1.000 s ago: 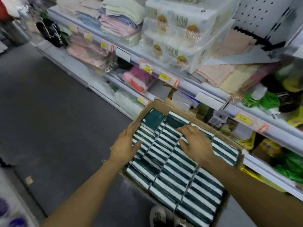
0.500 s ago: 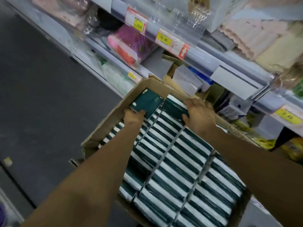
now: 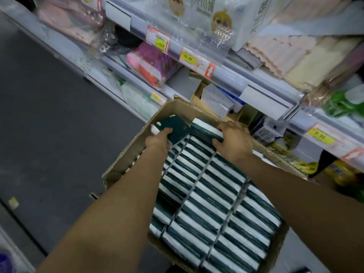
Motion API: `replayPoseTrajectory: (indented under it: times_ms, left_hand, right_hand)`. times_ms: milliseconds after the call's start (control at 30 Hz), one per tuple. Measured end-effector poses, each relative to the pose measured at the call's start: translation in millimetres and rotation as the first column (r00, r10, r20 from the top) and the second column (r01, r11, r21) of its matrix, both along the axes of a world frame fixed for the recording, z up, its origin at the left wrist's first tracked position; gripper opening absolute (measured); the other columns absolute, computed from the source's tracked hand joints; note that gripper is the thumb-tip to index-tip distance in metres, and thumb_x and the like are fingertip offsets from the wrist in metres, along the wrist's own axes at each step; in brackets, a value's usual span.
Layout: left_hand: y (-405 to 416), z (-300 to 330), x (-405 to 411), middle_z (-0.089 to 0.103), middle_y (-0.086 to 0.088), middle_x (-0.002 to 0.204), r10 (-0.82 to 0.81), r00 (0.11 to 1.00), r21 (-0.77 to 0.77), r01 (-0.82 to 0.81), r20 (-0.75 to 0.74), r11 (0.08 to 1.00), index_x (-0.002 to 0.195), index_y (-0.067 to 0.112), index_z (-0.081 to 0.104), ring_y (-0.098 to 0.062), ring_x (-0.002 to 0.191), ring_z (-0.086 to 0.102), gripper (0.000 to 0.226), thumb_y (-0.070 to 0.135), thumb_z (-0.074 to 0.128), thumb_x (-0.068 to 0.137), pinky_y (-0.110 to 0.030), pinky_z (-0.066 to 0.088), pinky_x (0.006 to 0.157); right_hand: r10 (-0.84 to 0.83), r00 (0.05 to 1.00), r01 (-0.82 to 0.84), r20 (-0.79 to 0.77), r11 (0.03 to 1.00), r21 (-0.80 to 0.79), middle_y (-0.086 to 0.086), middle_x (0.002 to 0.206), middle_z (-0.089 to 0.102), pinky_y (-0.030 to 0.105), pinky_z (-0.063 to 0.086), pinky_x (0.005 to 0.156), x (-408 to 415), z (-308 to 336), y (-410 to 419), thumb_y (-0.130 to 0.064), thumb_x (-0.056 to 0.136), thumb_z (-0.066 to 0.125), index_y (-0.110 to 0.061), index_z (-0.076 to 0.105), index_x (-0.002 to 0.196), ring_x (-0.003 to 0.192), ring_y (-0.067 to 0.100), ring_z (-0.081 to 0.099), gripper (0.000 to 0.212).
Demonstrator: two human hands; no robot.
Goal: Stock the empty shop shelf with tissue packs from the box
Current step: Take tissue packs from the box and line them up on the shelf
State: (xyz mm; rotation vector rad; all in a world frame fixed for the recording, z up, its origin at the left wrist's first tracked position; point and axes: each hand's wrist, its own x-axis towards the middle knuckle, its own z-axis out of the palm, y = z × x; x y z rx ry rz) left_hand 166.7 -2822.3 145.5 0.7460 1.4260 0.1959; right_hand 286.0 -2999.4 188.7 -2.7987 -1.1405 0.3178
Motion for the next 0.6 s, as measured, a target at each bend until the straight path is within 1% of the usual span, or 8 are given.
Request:
replayPoseTrajectory:
  times_ms: [67, 100, 167, 233, 300, 400, 500, 600]
  left_hand:
    - [-4, 19, -14, 0.067, -0.015, 0.097, 0.012, 1.000, 0.011, -0.012, 0.022, 1.000, 0.130, -0.001, 0.052, -0.022, 0.079, 0.060, 0.065, 0.022, 0.080, 0.077, -0.031, 0.051, 0.069]
    - [-7, 29, -21, 0.069, -0.014, 0.098, 0.001, 0.998, -0.010, -0.001, 0.058, 1.000, 0.129, 0.002, 0.053, -0.023, 0.083, 0.066, 0.062, 0.020, 0.080, 0.075, -0.034, 0.056, 0.069]
    - [-16, 56, -32, 0.069, -0.013, 0.111, -0.004, 0.989, -0.048, 0.011, 0.145, 0.999, 0.127, 0.008, 0.054, -0.026, 0.092, 0.070, 0.053, 0.018, 0.076, 0.080, -0.036, 0.057, 0.062]
    - [-27, 90, -42, 0.067, -0.010, 0.114, -0.056, 0.984, 0.011, 0.055, 0.168, 0.998, 0.124, 0.010, 0.053, -0.024, 0.091, 0.067, 0.040, 0.016, 0.070, 0.087, -0.035, 0.054, 0.058]
    - [-38, 121, -49, 0.066, -0.008, 0.113, -0.129, 0.974, 0.111, 0.109, 0.187, 0.988, 0.122, 0.013, 0.052, -0.023, 0.095, 0.066, 0.034, 0.016, 0.067, 0.091, -0.036, 0.056, 0.065]
    - [-51, 167, -61, 0.067, -0.007, 0.110, -0.226, 0.947, 0.229, 0.174, 0.229, 0.958, 0.114, 0.014, 0.056, -0.021, 0.098, 0.066, 0.024, 0.018, 0.066, 0.092, -0.035, 0.058, 0.073]
    - [-59, 210, -62, 0.070, -0.010, 0.108, -0.286, 0.908, 0.304, 0.191, 0.306, 0.933, 0.110, 0.014, 0.059, -0.024, 0.097, 0.069, 0.021, 0.018, 0.068, 0.090, -0.037, 0.059, 0.075]
    - [-68, 257, -51, 0.071, -0.009, 0.104, -0.406, 0.860, 0.431, 0.254, 0.309, 0.866, 0.111, 0.013, 0.060, -0.023, 0.091, 0.069, 0.024, 0.020, 0.069, 0.090, -0.035, 0.058, 0.070]
  right_hand:
    - [-0.055, 0.993, 0.067, -0.101, 0.991, 0.120, 0.006, 0.119, 0.063, 0.036, 0.044, 0.091, -9, 22, -11, -0.034, 0.089, 0.063, -0.017, 0.056, 0.123, 0.109, 0.028, 0.057, 0.039]
    - [-0.077, 0.983, 0.107, -0.168, 0.978, 0.181, 0.004, 0.115, 0.065, 0.035, 0.048, 0.088, -13, 34, -17, -0.032, 0.088, 0.064, -0.018, 0.057, 0.122, 0.104, 0.027, 0.061, 0.037]
    - [-0.101, 0.953, 0.181, -0.285, 0.946, 0.268, -0.002, 0.106, 0.066, 0.031, 0.050, 0.078, -19, 57, -28, -0.031, 0.088, 0.066, -0.022, 0.058, 0.118, 0.092, 0.019, 0.062, 0.032]
    - [-0.097, 0.925, 0.230, -0.368, 0.912, 0.338, -0.006, 0.101, 0.065, 0.028, 0.047, 0.071, -23, 80, -40, -0.031, 0.088, 0.068, -0.022, 0.059, 0.114, 0.083, 0.012, 0.060, 0.028]
    - [-0.093, 0.902, 0.283, -0.422, 0.865, 0.414, -0.004, 0.094, 0.067, 0.032, 0.051, 0.071, -27, 107, -52, -0.030, 0.088, 0.069, -0.021, 0.061, 0.108, 0.078, 0.014, 0.062, 0.024]
    - [-0.061, 0.905, 0.301, -0.420, 0.790, 0.534, -0.006, 0.086, 0.067, 0.026, 0.051, 0.069, -36, 152, -74, -0.023, 0.087, 0.070, -0.021, 0.062, 0.104, 0.077, 0.018, 0.064, 0.019]
    - [-0.017, 0.928, 0.266, -0.372, 0.730, 0.629, -0.010, 0.096, 0.066, 0.015, 0.047, 0.070, -44, 202, -99, -0.019, 0.088, 0.070, -0.022, 0.062, 0.108, 0.082, 0.004, 0.062, 0.022]
    - [-0.004, 0.950, 0.229, -0.313, 0.690, 0.686, -0.008, 0.100, 0.067, 0.015, 0.047, 0.072, -45, 253, -125, -0.016, 0.088, 0.070, -0.021, 0.064, 0.107, 0.085, -0.001, 0.061, 0.021]
